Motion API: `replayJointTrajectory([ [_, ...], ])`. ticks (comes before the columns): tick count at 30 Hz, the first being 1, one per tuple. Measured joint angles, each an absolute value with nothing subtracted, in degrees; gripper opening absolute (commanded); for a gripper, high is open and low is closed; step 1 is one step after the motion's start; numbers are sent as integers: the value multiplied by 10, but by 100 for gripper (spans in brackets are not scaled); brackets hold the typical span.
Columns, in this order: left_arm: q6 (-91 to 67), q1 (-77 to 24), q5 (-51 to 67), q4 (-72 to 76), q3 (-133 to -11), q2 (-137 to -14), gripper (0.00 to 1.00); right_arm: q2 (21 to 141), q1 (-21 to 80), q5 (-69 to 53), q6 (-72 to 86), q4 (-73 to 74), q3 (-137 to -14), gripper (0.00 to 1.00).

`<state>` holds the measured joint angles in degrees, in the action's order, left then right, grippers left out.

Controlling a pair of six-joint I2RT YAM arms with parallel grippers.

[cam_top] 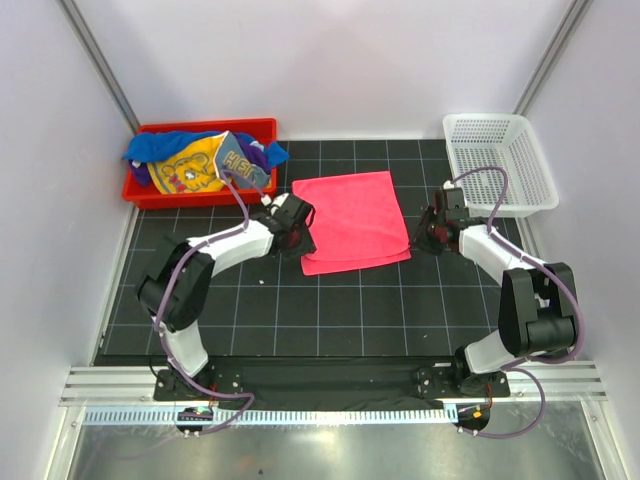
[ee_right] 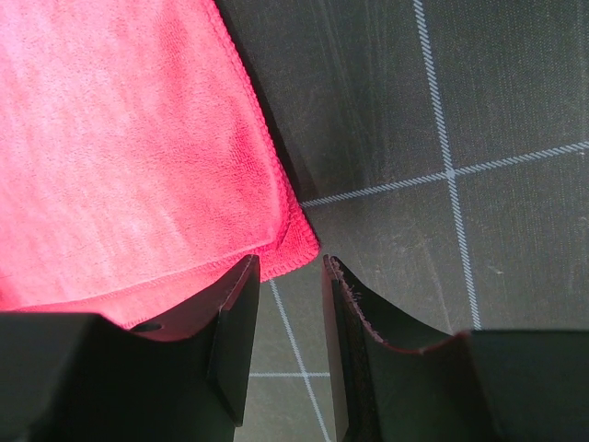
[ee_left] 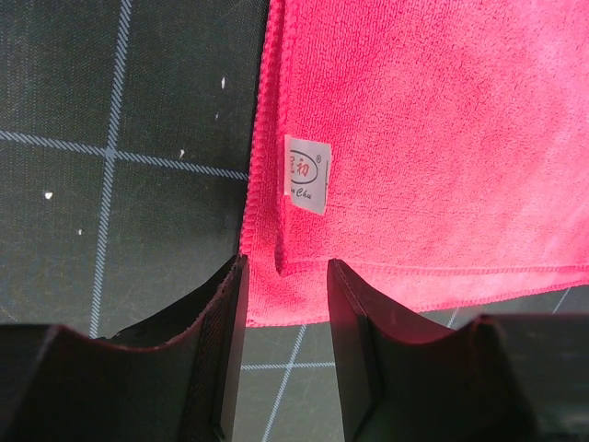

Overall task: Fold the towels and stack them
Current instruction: Fold the towel

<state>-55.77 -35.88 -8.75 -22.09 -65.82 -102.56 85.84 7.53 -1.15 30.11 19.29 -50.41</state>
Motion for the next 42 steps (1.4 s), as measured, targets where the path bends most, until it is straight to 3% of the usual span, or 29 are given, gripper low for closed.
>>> replayJointTrajectory([
  [8,-564,-360,-80,-212,-654,-1033,41,861,86,-11,303,183,-503,40],
  [28,-566,-360,-79,-199,-654,-1041,17,906,93,-11,304,171,-503,36],
  [34,-566,-360,-79,-199,-654,-1041,11,919,95,-11,307,168,-503,22],
  [37,-566,-360,-79,-199,-654,-1041,6,920,95,-11,309,168,-503,5],
  [39,-565,-360,-79,-199,-654,-1041,1,920,95,-11,311,168,-505,2],
  [42,-563,-360,-79,-199,-654,-1041,0,920,95,-11,312,174,-512,1],
])
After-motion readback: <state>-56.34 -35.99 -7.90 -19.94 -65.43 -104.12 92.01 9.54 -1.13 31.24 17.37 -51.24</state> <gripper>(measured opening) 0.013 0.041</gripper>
